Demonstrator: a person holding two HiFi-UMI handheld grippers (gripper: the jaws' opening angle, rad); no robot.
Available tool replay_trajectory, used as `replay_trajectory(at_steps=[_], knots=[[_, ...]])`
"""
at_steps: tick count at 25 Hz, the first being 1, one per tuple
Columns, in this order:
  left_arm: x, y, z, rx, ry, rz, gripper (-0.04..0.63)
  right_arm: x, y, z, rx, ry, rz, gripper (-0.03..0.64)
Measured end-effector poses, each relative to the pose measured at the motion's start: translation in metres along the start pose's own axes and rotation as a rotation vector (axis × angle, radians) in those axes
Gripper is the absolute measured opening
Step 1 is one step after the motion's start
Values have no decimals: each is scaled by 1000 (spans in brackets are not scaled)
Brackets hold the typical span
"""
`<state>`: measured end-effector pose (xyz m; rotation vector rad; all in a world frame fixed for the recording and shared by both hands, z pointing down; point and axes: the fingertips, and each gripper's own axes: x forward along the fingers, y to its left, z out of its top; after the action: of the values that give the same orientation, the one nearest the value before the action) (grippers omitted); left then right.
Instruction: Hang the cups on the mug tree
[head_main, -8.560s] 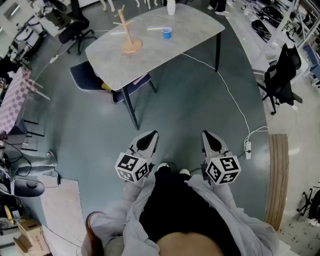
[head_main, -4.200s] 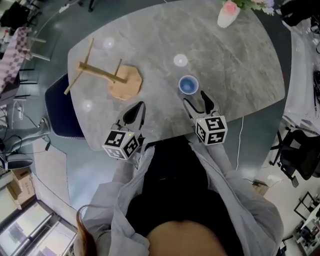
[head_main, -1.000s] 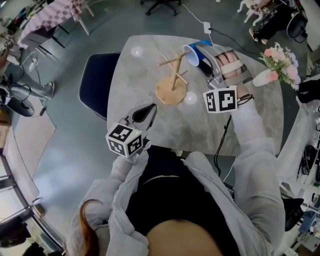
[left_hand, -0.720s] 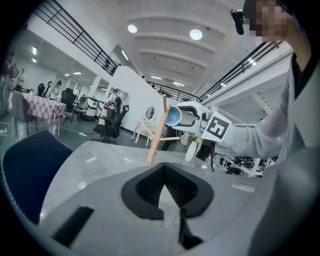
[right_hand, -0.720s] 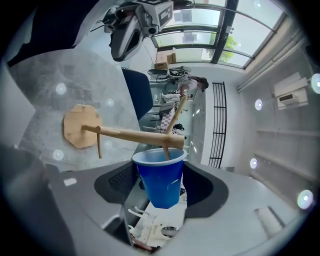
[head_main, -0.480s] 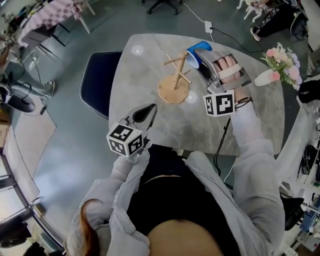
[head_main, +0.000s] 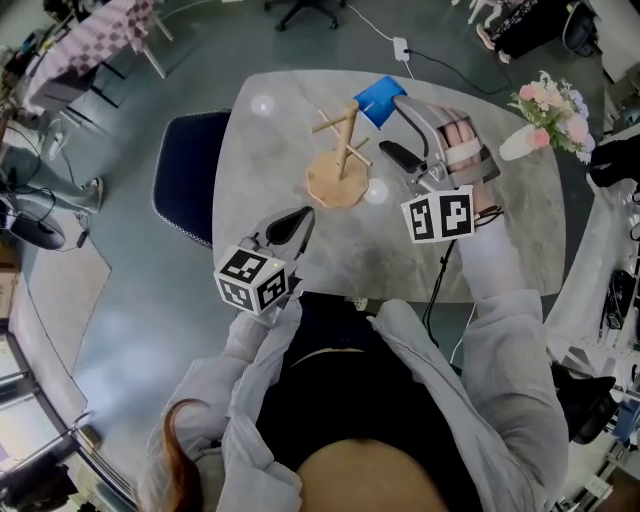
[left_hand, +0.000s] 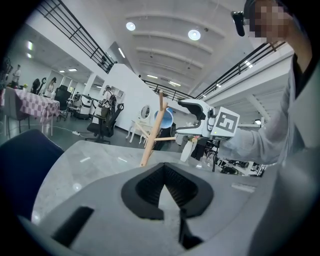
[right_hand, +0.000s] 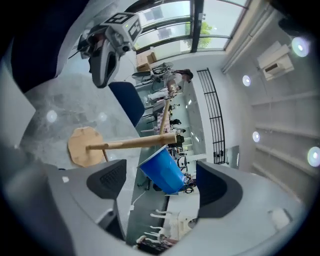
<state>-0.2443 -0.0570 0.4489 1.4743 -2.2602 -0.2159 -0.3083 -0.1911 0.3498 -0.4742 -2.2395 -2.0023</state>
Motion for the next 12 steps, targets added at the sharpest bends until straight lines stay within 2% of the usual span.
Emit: replay_trajectory(at_steps=[7, 9, 12], knots=[[19, -15, 17, 35, -9, -96, -2, -49, -18, -14, 407, 21, -27, 437], [26, -21, 23, 44, -18, -122, -2, -64, -22, -21, 578, 12, -48, 437], [35, -29, 30, 52, -27, -154, -2, -89, -26, -33, 921, -27, -105, 436]])
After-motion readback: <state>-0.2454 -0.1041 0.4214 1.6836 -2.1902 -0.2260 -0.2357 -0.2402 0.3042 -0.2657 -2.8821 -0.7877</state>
